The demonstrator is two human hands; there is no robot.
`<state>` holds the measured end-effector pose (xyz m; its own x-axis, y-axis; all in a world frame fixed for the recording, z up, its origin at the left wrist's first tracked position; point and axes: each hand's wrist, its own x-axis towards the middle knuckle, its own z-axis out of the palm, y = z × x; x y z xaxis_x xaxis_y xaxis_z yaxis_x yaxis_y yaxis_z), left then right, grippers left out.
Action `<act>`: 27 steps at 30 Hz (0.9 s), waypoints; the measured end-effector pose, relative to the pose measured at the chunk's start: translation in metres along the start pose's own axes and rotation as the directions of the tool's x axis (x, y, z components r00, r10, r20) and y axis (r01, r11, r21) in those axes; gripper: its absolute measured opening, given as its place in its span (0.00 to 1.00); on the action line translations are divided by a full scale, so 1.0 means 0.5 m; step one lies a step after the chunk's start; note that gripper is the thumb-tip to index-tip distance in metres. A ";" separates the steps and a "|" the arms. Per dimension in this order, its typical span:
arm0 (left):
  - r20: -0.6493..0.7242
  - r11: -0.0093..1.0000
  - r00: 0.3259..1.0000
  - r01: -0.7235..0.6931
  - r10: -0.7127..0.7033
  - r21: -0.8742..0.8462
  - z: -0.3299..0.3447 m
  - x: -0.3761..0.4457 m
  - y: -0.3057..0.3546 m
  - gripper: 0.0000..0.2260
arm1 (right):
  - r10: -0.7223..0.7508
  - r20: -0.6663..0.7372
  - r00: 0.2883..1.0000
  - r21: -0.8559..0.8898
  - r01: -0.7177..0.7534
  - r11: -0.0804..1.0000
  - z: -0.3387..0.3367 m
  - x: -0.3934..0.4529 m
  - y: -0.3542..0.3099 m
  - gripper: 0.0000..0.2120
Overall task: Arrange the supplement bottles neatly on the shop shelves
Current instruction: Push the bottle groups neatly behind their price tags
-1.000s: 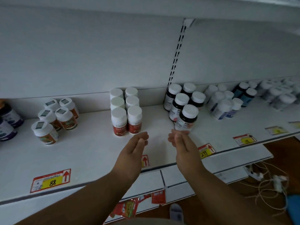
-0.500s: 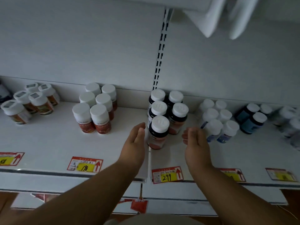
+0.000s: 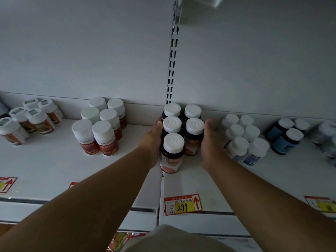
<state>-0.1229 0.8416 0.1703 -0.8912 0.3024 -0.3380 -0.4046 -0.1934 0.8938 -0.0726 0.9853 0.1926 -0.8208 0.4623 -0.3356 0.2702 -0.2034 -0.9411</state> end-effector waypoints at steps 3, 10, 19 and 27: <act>0.000 1.000 1.000 0.022 -0.022 -0.009 -0.002 -0.003 0.003 0.19 | -0.016 0.000 1.000 -0.002 0.016 1.000 -0.010 0.016 0.007 0.19; 0.015 1.000 1.000 0.015 -0.016 0.003 0.002 0.011 0.022 0.18 | -0.092 0.010 0.996 0.066 0.091 0.994 0.005 0.035 0.005 0.22; -0.052 0.979 0.998 -0.016 0.027 0.202 -0.041 0.000 0.013 0.16 | -0.266 -0.159 0.951 -0.129 0.248 0.960 0.001 -0.005 0.022 0.18; 0.061 0.634 0.969 -0.202 0.238 0.746 -0.072 -0.154 -0.041 0.19 | -0.373 0.165 0.913 -0.455 0.406 0.793 -0.013 -0.144 0.126 0.20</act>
<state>-0.0533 0.7884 0.1673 -0.9477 0.3038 -0.0975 0.0764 0.5127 0.8552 0.0067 0.9447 0.1570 -0.9331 0.3559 0.0513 0.1102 0.4186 -0.9015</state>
